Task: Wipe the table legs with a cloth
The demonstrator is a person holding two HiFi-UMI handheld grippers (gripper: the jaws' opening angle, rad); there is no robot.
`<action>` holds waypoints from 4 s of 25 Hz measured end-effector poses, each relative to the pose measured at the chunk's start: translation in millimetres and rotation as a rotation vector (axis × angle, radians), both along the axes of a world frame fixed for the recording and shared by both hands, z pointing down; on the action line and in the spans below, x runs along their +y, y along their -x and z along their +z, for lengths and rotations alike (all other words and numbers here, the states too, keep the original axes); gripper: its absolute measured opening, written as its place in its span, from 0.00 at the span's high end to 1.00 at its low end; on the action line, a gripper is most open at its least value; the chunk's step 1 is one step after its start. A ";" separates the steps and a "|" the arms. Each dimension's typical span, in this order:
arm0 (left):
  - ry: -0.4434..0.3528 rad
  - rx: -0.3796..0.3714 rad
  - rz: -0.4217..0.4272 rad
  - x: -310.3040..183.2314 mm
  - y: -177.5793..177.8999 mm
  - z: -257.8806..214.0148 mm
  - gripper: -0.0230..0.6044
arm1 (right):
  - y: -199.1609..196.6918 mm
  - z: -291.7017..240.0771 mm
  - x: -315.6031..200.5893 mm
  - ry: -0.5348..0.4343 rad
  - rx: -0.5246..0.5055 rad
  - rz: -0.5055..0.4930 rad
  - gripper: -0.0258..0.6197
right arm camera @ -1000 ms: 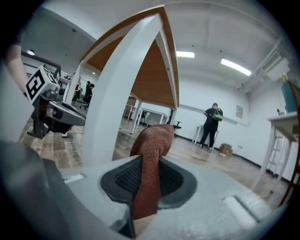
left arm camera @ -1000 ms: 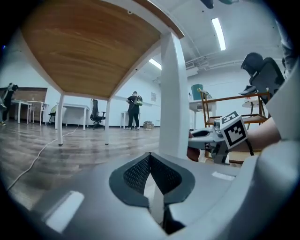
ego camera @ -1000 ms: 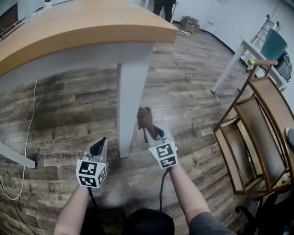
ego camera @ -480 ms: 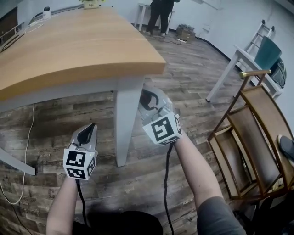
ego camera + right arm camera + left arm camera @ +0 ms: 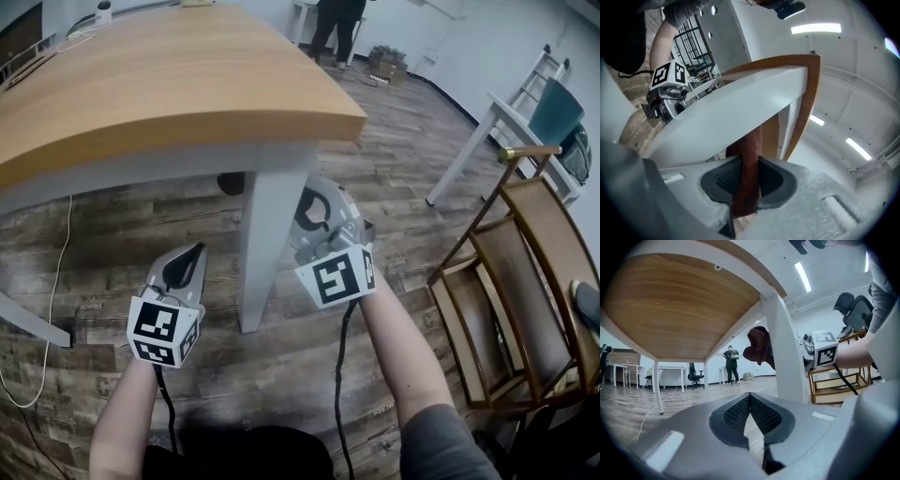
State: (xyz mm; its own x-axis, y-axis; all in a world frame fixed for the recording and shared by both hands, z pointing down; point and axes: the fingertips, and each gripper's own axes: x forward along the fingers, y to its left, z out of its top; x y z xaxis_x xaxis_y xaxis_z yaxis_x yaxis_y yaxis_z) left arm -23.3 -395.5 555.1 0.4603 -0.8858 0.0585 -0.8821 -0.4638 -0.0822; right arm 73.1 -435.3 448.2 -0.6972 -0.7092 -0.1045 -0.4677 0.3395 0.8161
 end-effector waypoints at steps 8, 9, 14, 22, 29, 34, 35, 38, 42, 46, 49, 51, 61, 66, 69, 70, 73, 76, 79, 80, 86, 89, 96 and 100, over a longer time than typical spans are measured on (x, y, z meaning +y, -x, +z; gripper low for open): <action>0.110 0.017 0.016 19.0 -14.4 79.0 0.93 | -11.4 123.1 12.5 0.116 0.134 0.027 0.86; 0.123 0.018 0.014 20.6 -15.1 89.3 0.93 | -12.8 139.4 13.8 0.129 0.150 0.031 0.86; 0.193 0.028 -0.018 26.7 -12.1 145.8 0.93 | -18.5 219.0 17.1 0.198 0.234 0.047 0.86; 0.321 0.000 -0.026 46.0 -11.0 231.8 0.93 | -20.0 358.6 26.3 0.322 0.457 0.006 0.86; 0.390 -0.019 0.023 65.7 -10.7 270.9 0.93 | -22.7 442.9 30.4 0.440 0.578 0.015 0.86; 0.408 -0.003 0.011 67.0 -5.2 280.7 0.93 | -27.3 480.7 33.4 0.505 0.672 0.033 0.86; 0.403 0.002 0.008 65.5 -3.0 278.9 0.93 | -28.4 482.5 33.0 0.518 0.666 0.043 0.86; 0.370 0.013 -0.018 58.3 8.9 268.2 0.93 | -38.4 474.3 27.9 0.561 0.586 0.107 0.86; 0.303 0.031 -0.099 46.0 40.8 247.8 0.93 | -60.4 443.0 22.6 0.613 0.393 0.208 0.86; 0.232 0.049 -0.163 35.4 70.9 221.2 0.93 | -82.3 388.8 28.1 0.633 0.138 0.293 0.86; 0.215 0.077 -0.198 33.6 87.0 199.8 0.93 | -92.5 347.7 42.7 0.630 0.001 0.323 0.86; 0.212 0.106 -0.213 33.7 91.8 183.8 0.93 | -97.2 324.0 52.7 0.627 -0.050 0.339 0.86; 0.078 0.102 -0.113 48.8 100.5 65.7 0.93 | -93.2 179.9 104.7 0.498 -0.263 0.366 0.86; 0.033 0.098 -0.093 67.3 106.6 19.0 0.93 | -69.2 113.4 144.0 0.455 -0.331 0.256 0.86; 0.015 0.101 -0.098 82.8 100.9 5.4 0.93 | -50.0 89.1 157.4 0.467 -0.392 0.183 0.86; 0.015 0.112 -0.101 87.5 98.7 4.8 0.93 | -44.1 86.4 158.6 0.477 -0.405 0.165 0.86; 0.010 0.126 -0.103 92.9 95.2 3.7 0.93 | -20.5 83.0 157.7 0.466 -0.404 0.103 0.86; -0.022 0.138 -0.125 95.2 99.9 -12.0 0.93 | 5.9 70.3 155.9 0.465 -0.403 0.049 0.86; -0.040 0.136 -0.149 101.7 104.7 -44.9 0.93 | 26.9 41.3 154.6 0.503 -0.396 0.002 0.86; -0.032 0.136 -0.162 104.3 106.9 -56.6 0.93 | 32.3 33.2 155.2 0.530 -0.370 -0.005 0.86; 0.066 0.129 -0.263 118.2 116.8 -109.4 0.93 | 48.6 -8.3 168.2 0.703 -0.277 -0.023 0.86; 0.111 0.145 -0.306 128.7 114.2 -133.5 0.93 | 51.2 -32.0 177.9 0.737 -0.253 -0.028 0.86; 0.188 0.175 -0.326 161.6 106.6 -210.8 0.93 | 57.0 -112.3 195.3 0.838 -0.321 -0.015 0.86; 0.202 0.199 -0.325 184.2 108.1 -274.2 0.93 | 48.7 -160.2 217.4 0.914 -0.427 0.063 0.86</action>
State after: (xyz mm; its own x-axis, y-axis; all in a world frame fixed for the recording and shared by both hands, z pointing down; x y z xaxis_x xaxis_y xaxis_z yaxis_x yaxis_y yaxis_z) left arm -131.4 -211.2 280.9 0.1789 -0.9665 0.1840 -0.9745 -0.1484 0.1683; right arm 24.4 -217.9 288.0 -0.6868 -0.6767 0.2654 -0.6987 0.7153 0.0160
